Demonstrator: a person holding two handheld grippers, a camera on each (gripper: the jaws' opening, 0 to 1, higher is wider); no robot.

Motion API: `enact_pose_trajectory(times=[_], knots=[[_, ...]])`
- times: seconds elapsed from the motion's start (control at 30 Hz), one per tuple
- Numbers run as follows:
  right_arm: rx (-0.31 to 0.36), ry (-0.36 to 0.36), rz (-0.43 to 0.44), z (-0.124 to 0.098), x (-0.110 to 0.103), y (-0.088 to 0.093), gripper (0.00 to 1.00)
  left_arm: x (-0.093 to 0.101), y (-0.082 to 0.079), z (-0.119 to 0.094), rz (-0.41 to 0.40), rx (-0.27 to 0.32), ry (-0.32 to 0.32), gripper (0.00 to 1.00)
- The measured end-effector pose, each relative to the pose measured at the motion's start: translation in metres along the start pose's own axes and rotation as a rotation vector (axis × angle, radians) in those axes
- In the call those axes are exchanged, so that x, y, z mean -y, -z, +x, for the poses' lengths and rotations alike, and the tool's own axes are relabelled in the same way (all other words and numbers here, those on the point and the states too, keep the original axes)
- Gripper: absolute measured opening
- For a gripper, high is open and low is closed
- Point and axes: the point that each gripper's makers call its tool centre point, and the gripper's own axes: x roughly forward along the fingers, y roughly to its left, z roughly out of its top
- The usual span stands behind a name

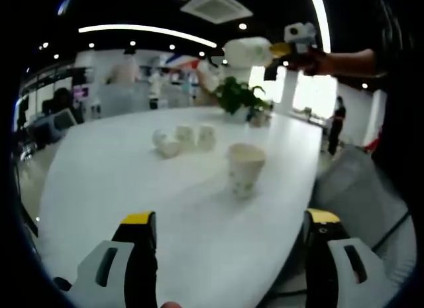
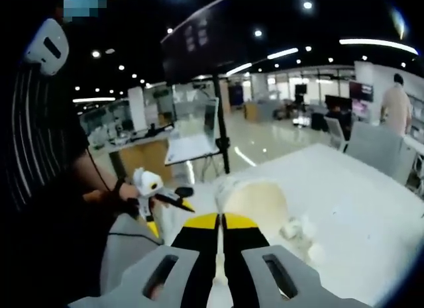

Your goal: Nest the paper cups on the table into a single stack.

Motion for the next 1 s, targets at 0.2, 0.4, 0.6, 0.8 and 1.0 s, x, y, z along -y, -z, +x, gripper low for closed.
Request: enact_pose_trajectory(times=[0.2, 0.4, 0.6, 0.8, 1.0], knots=[[-0.013, -0.001, -0.005, -0.003, 0.000, -0.004, 0.00, -0.002, 0.001, -0.001, -0.003, 0.003, -0.006, 0.90], [-0.072, -0.003, -0.064, -0.003, -0.003, -0.002, 0.00, -0.002, 0.002, -0.001, -0.007, 0.005, -0.012, 0.90], [-0.118, -0.027, -0.128, -0.002, -0.007, -0.001, 0.00, -0.002, 0.001, 0.000, -0.011, 0.010, -0.016, 0.90], [-0.196, -0.028, -0.221, 0.000, -0.002, 0.001, 0.00, -0.002, 0.001, 0.000, -0.009, 0.011, -0.015, 0.90], [-0.261, -0.035, -0.293, 0.001, -0.003, 0.005, 0.00, -0.003, 0.000, 0.000, -0.011, 0.013, -0.019, 0.90]])
